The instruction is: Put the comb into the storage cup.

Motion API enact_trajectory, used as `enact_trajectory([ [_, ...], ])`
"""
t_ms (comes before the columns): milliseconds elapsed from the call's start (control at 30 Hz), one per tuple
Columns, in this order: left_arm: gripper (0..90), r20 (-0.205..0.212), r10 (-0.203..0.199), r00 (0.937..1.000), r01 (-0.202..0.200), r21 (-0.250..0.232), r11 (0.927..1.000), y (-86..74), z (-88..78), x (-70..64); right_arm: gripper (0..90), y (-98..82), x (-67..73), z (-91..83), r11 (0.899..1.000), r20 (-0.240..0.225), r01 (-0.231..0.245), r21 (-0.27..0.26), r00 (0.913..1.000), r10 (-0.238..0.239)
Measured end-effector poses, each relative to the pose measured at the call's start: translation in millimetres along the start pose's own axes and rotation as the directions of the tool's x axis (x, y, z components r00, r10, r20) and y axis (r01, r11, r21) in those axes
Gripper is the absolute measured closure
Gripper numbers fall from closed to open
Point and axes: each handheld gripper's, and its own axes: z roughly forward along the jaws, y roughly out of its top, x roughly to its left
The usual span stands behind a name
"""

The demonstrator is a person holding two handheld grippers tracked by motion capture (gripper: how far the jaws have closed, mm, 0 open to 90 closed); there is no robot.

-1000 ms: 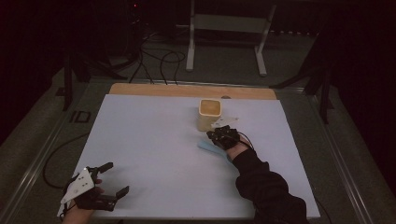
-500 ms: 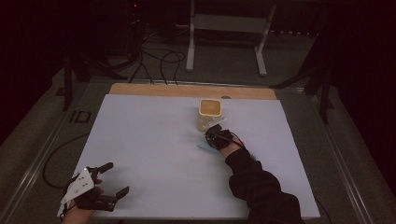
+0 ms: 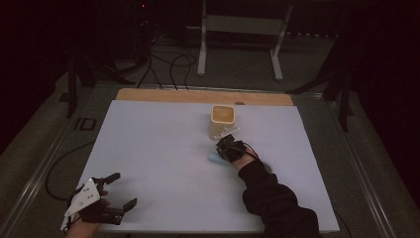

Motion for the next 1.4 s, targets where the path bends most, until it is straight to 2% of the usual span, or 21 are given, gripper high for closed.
enact_trajectory([
  [533,0.0,0.004,-0.001,1.0000,0.001,0.000,1.0000,-0.1,0.4,-0.1,90.0,-13.5,21.3,-10.4,1.000,-0.057,0.019,-0.008,0.9982,-0.019],
  [600,0.0,0.004,-0.002,1.0000,0.002,0.000,1.0000,-0.1,0.4,0.0,90.0,-18.5,29.4,-15.4,1.000,-0.085,0.027,-0.009,0.9960,-0.028],
  [700,0.0,0.004,-0.002,1.0000,0.002,0.000,1.0000,-0.2,0.3,-0.1,90.0,-23.7,33.3,-20.0,0.999,-0.111,0.032,-0.008,0.9933,-0.033],
  [867,0.0,0.005,-0.002,1.0000,0.002,0.001,1.0000,-0.1,0.4,-0.2,90.0,-36.1,40.5,-29.9,0.999,-0.132,0.039,-0.011,0.9904,-0.040],
  [1167,0.0,0.005,-0.003,1.0000,0.003,0.001,1.0000,-0.1,0.6,-0.2,90.0,-59.0,49.9,-46.4,0.998,-0.161,0.067,0.007,0.9847,-0.065],
  [1400,0.0,0.006,-0.005,1.0000,0.005,-0.001,1.0000,-0.2,0.7,0.0,90.0,-70.8,51.2,-54.7,0.996,-0.163,0.084,0.022,0.9834,-0.079],
])
